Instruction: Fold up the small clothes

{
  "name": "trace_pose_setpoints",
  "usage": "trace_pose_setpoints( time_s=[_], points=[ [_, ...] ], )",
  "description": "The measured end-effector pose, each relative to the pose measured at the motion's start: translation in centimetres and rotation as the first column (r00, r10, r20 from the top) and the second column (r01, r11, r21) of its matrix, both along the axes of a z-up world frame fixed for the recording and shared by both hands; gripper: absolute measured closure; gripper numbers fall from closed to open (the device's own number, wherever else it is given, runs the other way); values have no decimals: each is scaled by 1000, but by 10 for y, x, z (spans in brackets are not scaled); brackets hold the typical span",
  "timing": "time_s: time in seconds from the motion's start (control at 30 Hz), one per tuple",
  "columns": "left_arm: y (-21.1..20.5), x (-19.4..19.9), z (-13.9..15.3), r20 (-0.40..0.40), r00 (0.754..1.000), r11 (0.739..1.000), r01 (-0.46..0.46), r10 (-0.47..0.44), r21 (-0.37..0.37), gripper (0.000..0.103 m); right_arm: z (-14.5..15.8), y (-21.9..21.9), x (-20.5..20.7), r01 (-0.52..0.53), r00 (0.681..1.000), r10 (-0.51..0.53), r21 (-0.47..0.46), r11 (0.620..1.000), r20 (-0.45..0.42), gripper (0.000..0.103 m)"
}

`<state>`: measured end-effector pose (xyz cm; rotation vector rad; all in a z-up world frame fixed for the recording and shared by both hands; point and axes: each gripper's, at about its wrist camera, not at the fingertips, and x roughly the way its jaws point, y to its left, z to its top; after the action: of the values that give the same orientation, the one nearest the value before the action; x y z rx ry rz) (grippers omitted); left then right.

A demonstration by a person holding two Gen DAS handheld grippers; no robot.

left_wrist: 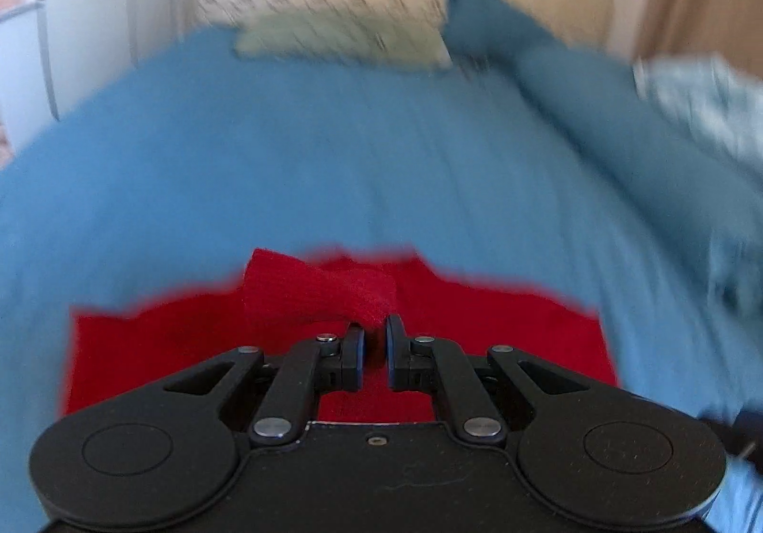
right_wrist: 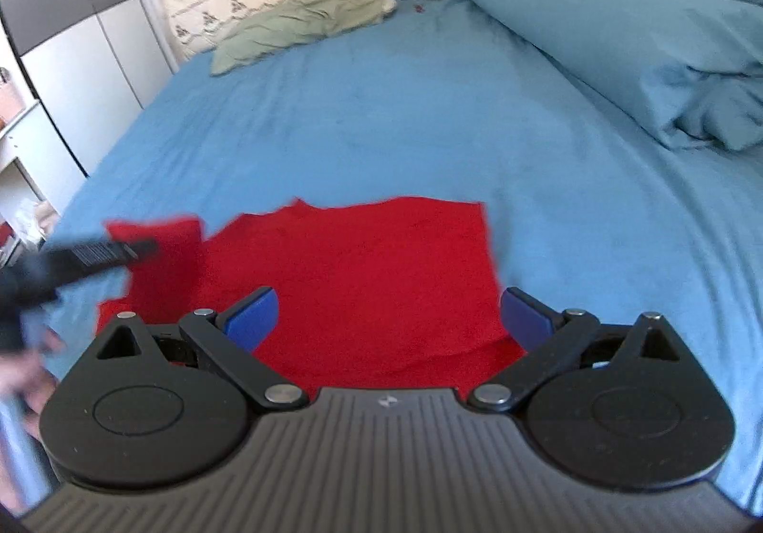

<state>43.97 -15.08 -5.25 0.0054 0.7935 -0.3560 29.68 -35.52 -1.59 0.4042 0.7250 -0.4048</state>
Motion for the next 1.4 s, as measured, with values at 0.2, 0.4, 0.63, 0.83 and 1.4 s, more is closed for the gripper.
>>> trace_pose_setpoints(
  time_s=[0.2, 0.4, 0.63, 0.83, 1.4],
  points=[
    [-47, -13, -56, -115, 992, 995, 59, -49, 83, 94, -28, -39, -16, 8, 999, -7, 20, 1000, -52, 0],
    [-41, -23, -50, -103, 991, 993, 91, -83, 81, 41, -32, -44, -18, -8, 999, 10, 37, 999, -53, 0],
    [24, -44, -27, -112, 994, 994, 17, -5, 105, 31, -21, -5, 28, -192, 977, 191, 2, 981, -92, 0],
    [91, -42, -36, -106, 991, 979, -63, 84, 193, 31, -52, 74, 97, -460, 883, 442, -106, 881, -157, 0],
    [153, -31, -53, -147, 972, 966, -153, 186, 210, 31, -64, 52, 124, -300, 954, 290, -193, 934, -78, 77]
  ],
)
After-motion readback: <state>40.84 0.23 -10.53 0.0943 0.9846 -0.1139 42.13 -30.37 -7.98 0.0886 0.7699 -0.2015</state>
